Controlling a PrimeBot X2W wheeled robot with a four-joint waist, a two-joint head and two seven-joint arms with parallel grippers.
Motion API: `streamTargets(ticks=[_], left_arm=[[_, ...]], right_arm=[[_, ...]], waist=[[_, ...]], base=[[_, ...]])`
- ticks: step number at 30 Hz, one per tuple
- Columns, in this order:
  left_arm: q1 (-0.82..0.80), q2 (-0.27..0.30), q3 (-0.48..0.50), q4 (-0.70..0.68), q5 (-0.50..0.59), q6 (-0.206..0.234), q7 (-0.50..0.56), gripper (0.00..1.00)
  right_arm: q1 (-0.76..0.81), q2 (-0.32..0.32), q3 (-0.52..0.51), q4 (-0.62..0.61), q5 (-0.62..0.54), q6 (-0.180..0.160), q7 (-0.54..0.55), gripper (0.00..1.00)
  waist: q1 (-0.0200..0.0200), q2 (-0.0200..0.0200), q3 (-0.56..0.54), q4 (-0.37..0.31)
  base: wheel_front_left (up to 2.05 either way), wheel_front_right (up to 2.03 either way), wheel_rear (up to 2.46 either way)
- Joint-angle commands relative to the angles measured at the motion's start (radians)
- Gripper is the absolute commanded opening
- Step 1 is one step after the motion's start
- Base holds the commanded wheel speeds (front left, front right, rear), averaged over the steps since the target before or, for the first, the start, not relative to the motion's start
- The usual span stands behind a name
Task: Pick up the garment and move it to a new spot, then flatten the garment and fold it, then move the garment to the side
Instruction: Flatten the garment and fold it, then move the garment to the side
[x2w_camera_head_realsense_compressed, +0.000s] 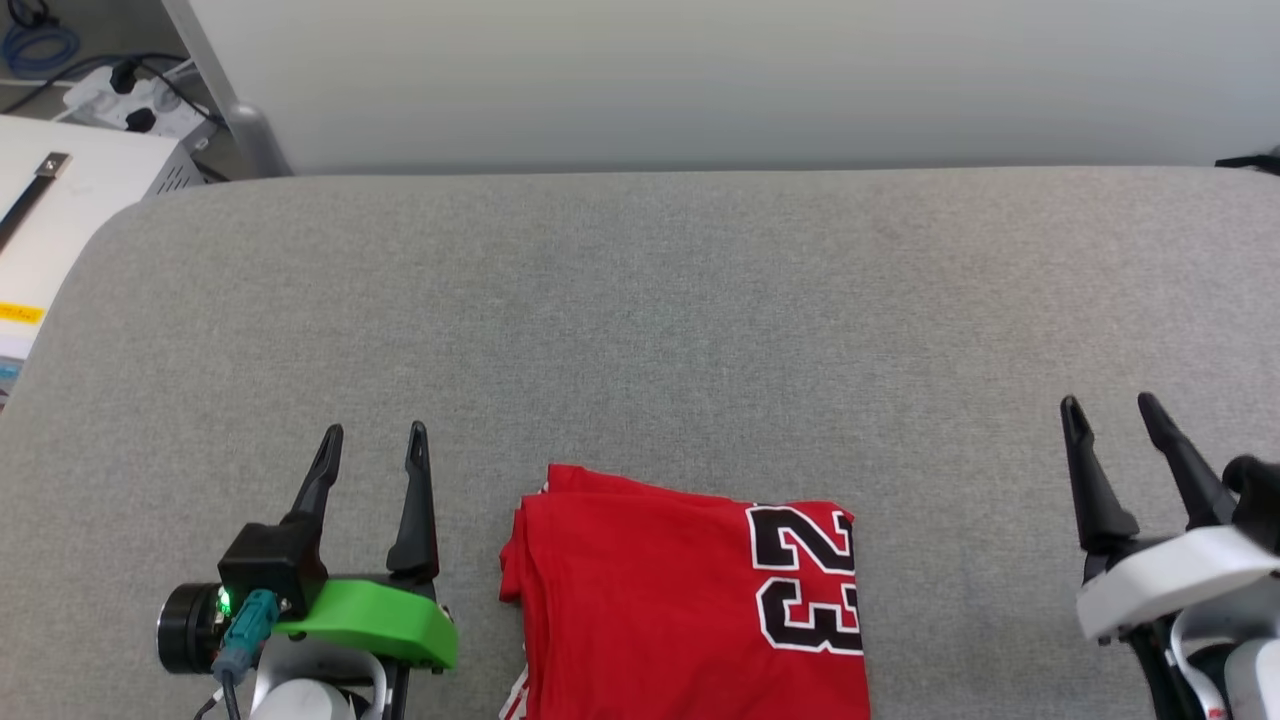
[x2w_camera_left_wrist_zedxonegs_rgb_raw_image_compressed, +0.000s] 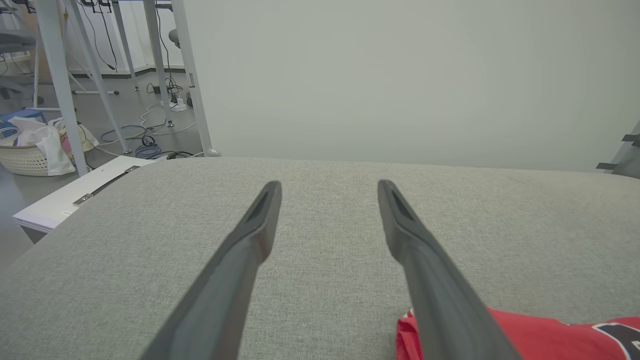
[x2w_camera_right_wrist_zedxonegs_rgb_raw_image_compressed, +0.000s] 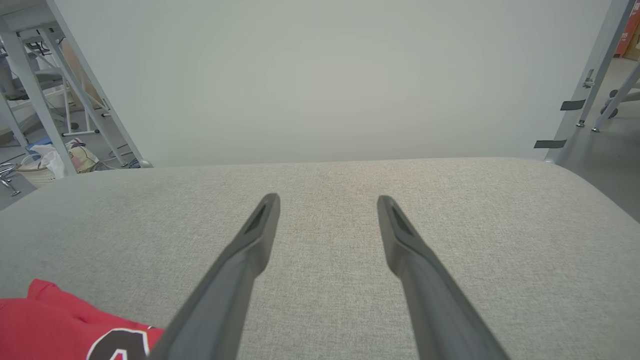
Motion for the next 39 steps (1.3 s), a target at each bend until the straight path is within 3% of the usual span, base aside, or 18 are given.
streamTargets(ticks=[1,11,23,26,28,33,39], left_arm=[[0.019,0.008,0.008,0.000,0.010,0.007,-0.006,1.00],[0.080,0.006,0.018,0.006,0.008,0.008,-0.006,1.00],[0.065,0.017,0.021,0.031,-0.011,-0.013,-0.005,1.00],[0.059,0.013,0.021,0.033,-0.016,-0.014,-0.005,1.00],[0.054,0.011,0.024,0.030,-0.018,-0.012,-0.006,1.00],[0.029,-0.003,0.030,0.027,-0.025,-0.021,-0.006,1.00],[-0.028,-0.022,0.042,0.023,-0.014,-0.039,-0.006,1.00]], right_arm=[[0.030,0.011,-0.003,-0.018,-0.021,0.000,-0.009,1.00],[0.141,0.059,0.020,-0.098,-0.079,0.000,0.003,1.00],[0.162,0.086,0.018,-0.126,-0.070,0.000,0.046,1.00],[0.163,0.092,-0.002,-0.113,-0.029,0.000,0.077,1.00],[0.158,0.091,-0.014,-0.087,0.056,0.000,0.117,1.00],[0.132,0.020,-0.037,0.000,0.198,0.000,0.240,1.00],[0.103,-0.023,0.089,0.037,0.351,0.000,0.408,1.00]], waist=[[0.0000,0.0000,-0.023,-0.014],[0.0000,0.0000,-0.080,-0.023],[0.0000,0.0000,-0.081,-0.023],[0.0000,0.0000,-0.075,-0.022],[0.0000,0.0000,-0.068,-0.023],[0.0000,0.0000,-0.037,-0.006],[0.0000,0.0000,0.024,0.031]], base=[[0.00,0.00,0.00],[0.00,0.00,0.00],[0.00,0.00,0.00],[0.00,0.00,0.00],[0.00,0.00,0.00],[0.00,0.00,0.00],[0.00,0.00,0.00]])
